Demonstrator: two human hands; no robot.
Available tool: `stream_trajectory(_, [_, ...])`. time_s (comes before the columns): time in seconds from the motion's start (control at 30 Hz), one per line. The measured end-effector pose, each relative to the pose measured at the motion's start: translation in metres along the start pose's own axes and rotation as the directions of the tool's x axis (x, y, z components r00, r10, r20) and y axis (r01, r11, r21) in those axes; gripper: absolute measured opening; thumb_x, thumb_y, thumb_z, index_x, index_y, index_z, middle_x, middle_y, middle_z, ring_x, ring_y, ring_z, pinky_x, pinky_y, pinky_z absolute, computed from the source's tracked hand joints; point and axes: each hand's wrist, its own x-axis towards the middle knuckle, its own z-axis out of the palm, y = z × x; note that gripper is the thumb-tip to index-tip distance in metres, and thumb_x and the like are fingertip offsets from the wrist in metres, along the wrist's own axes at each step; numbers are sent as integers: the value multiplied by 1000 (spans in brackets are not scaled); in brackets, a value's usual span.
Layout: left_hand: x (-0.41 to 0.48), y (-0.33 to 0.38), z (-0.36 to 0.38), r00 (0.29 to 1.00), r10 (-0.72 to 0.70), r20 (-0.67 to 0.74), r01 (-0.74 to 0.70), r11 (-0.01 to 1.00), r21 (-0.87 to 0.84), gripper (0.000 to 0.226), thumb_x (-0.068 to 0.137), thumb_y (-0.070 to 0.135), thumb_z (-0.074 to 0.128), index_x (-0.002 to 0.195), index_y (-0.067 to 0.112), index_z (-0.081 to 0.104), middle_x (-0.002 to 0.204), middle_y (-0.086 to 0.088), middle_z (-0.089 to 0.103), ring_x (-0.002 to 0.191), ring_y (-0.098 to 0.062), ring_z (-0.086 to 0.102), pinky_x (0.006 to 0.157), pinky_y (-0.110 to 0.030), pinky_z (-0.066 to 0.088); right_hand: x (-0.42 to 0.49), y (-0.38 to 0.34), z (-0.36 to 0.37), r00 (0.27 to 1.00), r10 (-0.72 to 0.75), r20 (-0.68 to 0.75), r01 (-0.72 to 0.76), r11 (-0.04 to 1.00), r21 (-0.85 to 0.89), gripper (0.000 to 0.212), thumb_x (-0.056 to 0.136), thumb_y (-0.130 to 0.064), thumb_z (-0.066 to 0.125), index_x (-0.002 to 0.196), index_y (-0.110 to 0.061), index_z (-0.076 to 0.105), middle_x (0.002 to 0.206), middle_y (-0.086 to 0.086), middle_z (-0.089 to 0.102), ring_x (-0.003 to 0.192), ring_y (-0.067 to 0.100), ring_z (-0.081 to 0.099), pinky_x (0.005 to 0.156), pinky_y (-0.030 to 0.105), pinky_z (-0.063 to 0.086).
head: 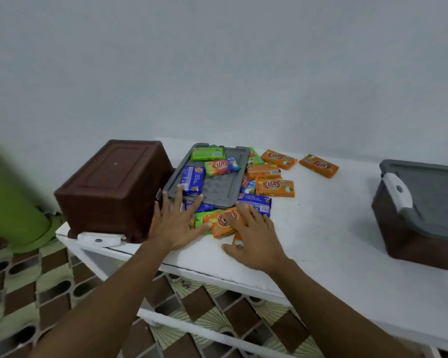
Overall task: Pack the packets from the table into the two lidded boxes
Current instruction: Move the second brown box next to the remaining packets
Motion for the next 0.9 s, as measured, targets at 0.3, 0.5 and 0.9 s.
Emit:
stream_trajectory(0.3, [15,66,6,980,199,15,-199,980,5,92,72,91,9,152,45,8,159,8,-26,145,-41,-21,116,-61,-4,-26,40,2,950,230,-210,-222,973,62,67,81,-62,51,142,-41,34,159,-4,23,143,22,26,109,48,32])
stream_trajectory(0.5, [22,76,0,973,225,60,-222,974,-55,89,79,86,13,153,37,14,161,10,-19,146,-39,-16,115,-64,-4,-28,65,-9,939,312,-142,-287,942,174,70,86,-59,58,147,-40,29,162,-3,10,147,24,10,114,51,30])
stream_trajectory(0.9, [43,-23,-112,906,339,-253,-298,936,189,58,92,53,23,137,24,45,148,-1,41,139,-23,30,113,-48,20,32,-24,-30,924,198,-327,-206,978,11,55,85,-55,47,133,-28,52,147,2,42,138,24,31,113,55,23])
